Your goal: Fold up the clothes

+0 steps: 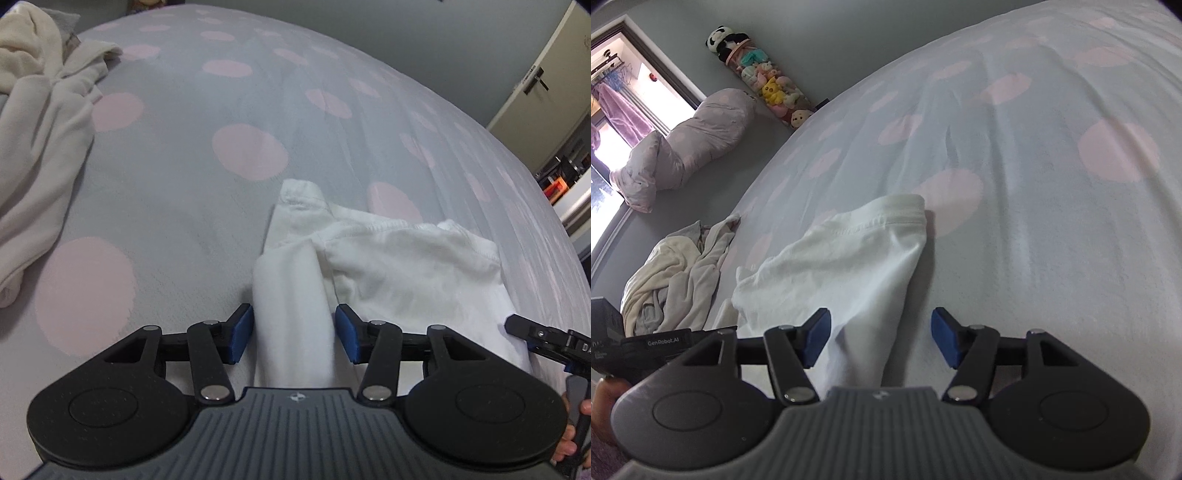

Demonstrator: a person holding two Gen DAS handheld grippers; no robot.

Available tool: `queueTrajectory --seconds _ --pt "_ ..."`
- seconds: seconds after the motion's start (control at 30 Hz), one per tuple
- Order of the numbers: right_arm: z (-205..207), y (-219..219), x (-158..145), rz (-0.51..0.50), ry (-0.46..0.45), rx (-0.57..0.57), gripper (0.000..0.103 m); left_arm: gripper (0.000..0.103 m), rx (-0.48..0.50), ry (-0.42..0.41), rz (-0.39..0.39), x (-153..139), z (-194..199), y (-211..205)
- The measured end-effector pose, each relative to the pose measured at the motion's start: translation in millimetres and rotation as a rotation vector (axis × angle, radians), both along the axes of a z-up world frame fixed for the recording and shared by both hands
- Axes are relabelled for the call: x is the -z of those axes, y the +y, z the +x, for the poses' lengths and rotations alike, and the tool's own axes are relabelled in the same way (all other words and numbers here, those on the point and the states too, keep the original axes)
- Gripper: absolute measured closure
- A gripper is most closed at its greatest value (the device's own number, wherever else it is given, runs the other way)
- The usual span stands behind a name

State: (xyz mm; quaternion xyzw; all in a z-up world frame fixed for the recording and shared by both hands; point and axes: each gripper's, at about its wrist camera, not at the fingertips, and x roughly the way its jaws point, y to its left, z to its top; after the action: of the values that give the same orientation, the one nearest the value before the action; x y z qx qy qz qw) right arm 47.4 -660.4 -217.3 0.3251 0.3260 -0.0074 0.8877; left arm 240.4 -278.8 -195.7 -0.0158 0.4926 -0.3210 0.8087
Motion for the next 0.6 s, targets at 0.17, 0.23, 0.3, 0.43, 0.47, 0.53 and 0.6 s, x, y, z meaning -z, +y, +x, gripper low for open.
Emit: queueTrajectory --seconds 0.17,0.23,0.3,0.43,0.47,0.53,0.6 --pt "1.9 5.0 -0.5 0.000 -0.004 -0.014 0.039 0.057 0.057 0.074 -0.044 2.9 0.0 -0.6" --pt "2.2 9.6 -0.6 -0.005 -0.006 -0.024 0.040 0.057 0.072 0.057 -0.032 2.1 -2.9 -4.7" --pt "2.7 13.3 1.3 -0.010 -0.013 -0.026 0.045 0.057 0.080 0.060 -0.044 1.9 -2.2 -5.7" --pt "2.9 13.3 8.3 0.036 -0.028 0.000 0.059 0.069 0.079 0.074 -0.090 4.4 0.2 -6.4" --pt "2.4 11.9 9.9 0.053 -0.032 0.007 0.063 0.072 0.081 0.081 -0.104 5.5 0.6 -6.7" --pt "1.2 9.9 12.5 0.073 -0.030 0.021 0.069 0.077 0.073 0.096 -0.130 8.2 2.2 -6.1" --pt "0.4 8.8 14.5 0.101 -0.040 0.031 0.079 0.083 0.058 0.109 -0.154 10.9 4.0 -4.7"
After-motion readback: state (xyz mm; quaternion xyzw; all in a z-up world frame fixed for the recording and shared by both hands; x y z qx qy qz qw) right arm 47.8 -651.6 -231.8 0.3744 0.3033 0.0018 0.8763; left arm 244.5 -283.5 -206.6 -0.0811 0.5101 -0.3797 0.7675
